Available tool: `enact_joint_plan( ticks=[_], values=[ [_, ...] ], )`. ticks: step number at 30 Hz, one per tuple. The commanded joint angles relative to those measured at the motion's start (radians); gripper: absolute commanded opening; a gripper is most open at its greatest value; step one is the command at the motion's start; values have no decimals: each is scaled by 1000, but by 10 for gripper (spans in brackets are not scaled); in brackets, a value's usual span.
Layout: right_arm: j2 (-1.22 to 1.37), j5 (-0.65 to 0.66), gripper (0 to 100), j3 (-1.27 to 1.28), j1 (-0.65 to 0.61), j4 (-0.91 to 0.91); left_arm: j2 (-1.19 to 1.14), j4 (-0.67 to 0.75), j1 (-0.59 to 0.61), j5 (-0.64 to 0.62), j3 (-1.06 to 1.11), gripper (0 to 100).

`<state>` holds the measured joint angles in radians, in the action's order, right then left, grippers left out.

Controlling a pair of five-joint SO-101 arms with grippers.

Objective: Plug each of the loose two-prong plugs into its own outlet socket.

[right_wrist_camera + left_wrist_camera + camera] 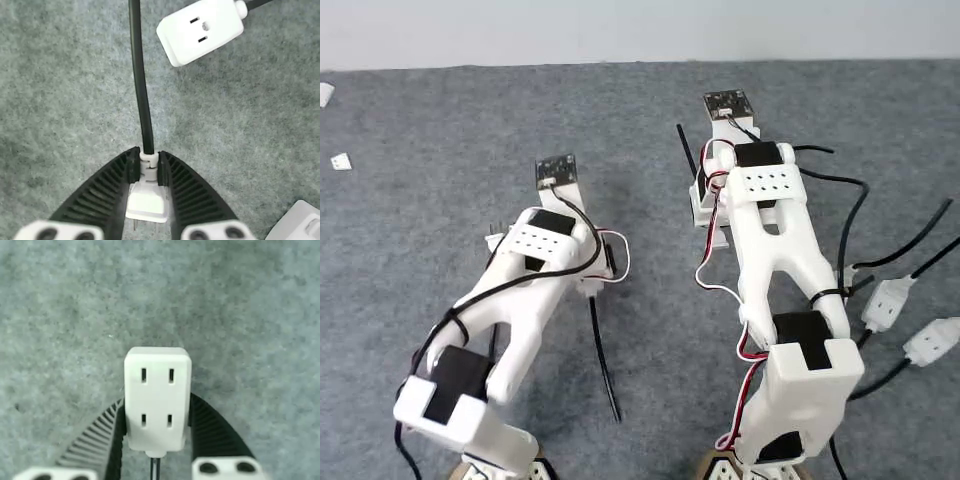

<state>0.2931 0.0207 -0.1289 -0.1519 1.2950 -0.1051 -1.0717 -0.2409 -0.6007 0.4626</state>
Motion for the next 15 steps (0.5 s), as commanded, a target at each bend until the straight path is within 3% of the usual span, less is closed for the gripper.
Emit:
enact_joint_plan(
  ticks=[1, 8, 15],
  values=[
    [-5, 15, 9, -6, -1, -12, -40, 15, 12, 3, -58, 13],
    [-4, 15, 9, -6, -13, -8, -204, -68, 15, 224, -200, 30],
    [-2, 15, 9, -6, -15, -12, -209, -84, 38, 181, -228, 240]
  ],
)
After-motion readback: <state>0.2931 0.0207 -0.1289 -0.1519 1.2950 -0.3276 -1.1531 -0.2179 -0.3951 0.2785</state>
